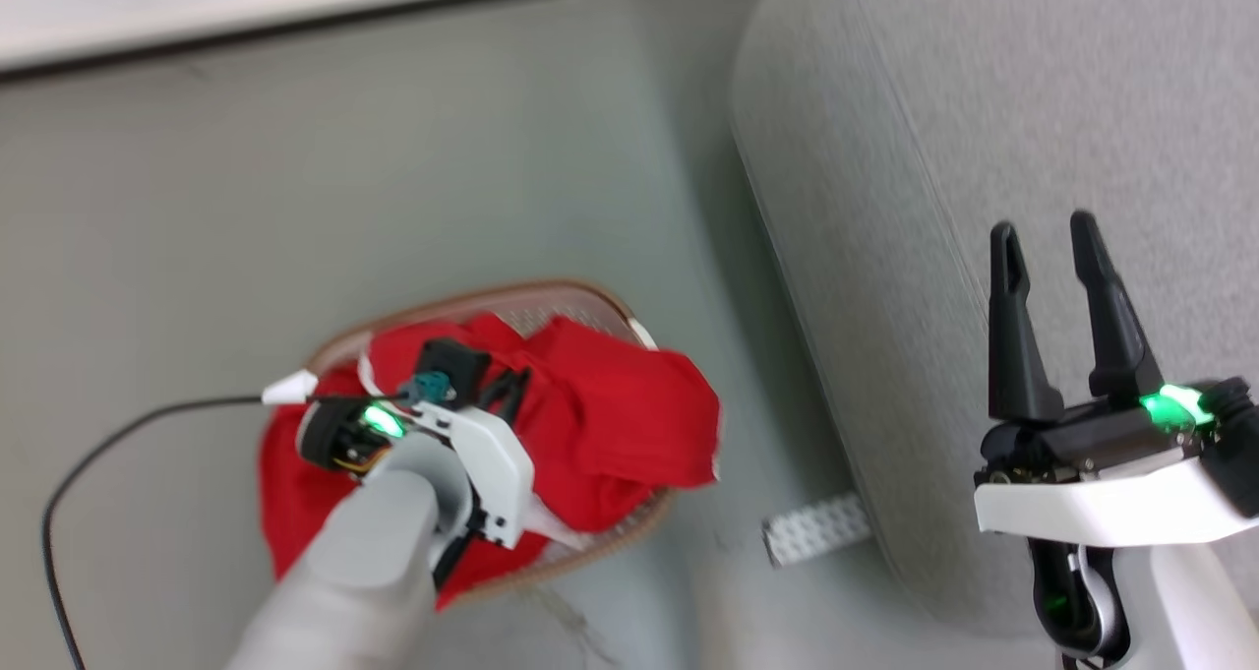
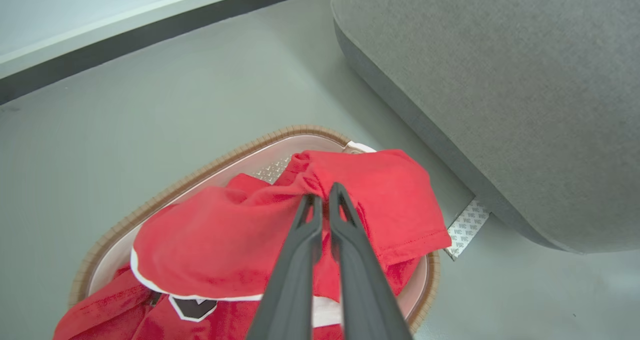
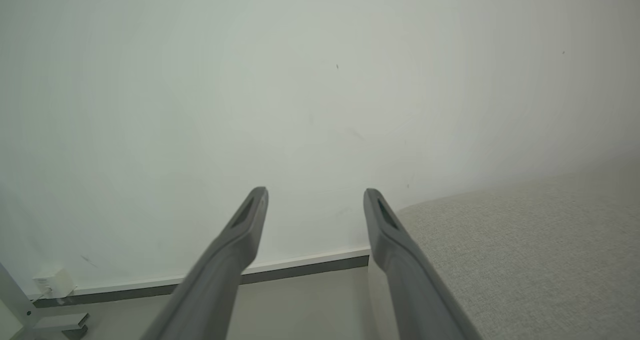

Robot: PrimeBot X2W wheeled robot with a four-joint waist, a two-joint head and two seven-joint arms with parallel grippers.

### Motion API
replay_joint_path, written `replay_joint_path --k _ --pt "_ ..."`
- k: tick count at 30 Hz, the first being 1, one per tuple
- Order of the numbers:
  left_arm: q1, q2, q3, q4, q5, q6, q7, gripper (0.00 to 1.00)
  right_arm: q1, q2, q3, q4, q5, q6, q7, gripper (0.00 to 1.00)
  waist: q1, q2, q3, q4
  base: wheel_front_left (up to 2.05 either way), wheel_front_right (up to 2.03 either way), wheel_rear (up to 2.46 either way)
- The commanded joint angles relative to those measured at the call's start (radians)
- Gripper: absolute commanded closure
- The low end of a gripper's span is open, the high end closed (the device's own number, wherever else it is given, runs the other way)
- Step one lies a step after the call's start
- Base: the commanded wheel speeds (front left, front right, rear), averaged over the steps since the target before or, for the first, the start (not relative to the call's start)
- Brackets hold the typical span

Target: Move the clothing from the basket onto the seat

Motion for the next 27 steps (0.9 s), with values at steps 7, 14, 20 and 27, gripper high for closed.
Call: replay_joint_path --k 7,14,20,27 --pt "0.081 -0.017 -0.049 -0.132 -0.124 -0.001 -0.022 1.0 0.076 -0.002 -0.018 0.048 -0.041 -0.002 0.001 0.0 0.0001 0.0 -0.232 0.124 0.0 0.0 0.0" --pt "0.117 -0.02 -0.09 -0.308 -0.24 -0.001 -0.021 1.0 0.148 -0.011 -0.03 0.078 -0.04 -0.002 0.001 0.0 0.0001 0.0 -0.358 0.179 0.0 0.0 0.0" --pt "0.11 -0.009 -0.082 -0.441 -0.289 -0.001 -0.021 1.0 0.188 -0.03 -0.019 0.093 -0.029 -0.002 0.001 0.0 0.0001 0.0 -0.433 0.217 0.0 0.0 0.0" --pt "0.052 -0.001 -0.07 -0.564 -0.315 -0.001 -0.021 1.0 0.212 -0.044 0.023 0.108 -0.013 -0.002 0.001 0.0 0.0001 0.0 -0.462 0.258 0.0 0.0 0.0"
